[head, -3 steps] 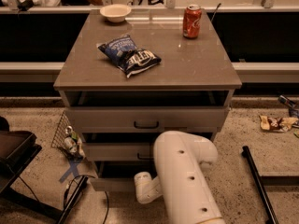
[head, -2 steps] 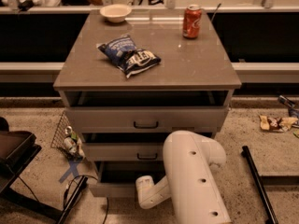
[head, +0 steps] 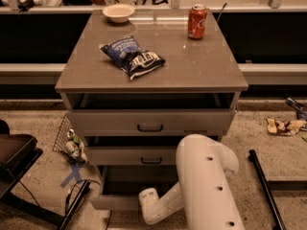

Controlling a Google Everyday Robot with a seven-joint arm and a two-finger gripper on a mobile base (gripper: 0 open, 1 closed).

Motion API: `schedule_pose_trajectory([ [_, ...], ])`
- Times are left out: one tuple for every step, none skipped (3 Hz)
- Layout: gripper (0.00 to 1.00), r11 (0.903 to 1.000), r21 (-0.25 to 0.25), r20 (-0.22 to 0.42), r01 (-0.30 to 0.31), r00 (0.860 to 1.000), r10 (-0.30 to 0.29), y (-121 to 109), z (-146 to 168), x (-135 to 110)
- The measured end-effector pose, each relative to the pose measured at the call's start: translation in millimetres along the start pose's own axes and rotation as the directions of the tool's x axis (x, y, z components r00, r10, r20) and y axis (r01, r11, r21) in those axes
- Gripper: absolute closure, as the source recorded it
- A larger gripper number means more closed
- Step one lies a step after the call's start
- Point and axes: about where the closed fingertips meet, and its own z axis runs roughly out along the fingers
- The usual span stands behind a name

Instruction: Open bottom drawer

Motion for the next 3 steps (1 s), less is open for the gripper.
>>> schedule_pose_trajectory([
  [1.0, 1.0, 0.002, 0.0, 0.0, 1.0, 0.0, 1.5, -2.0, 0.6],
  [1.0, 1.0, 0.004, 0.001, 0.0, 1.0, 0.0, 2.1, -1.5, 1.0],
  [1.0, 0.9999, 0.016, 0.007, 0.001, 1.0, -0.001, 1.3, -8.9, 4.6],
])
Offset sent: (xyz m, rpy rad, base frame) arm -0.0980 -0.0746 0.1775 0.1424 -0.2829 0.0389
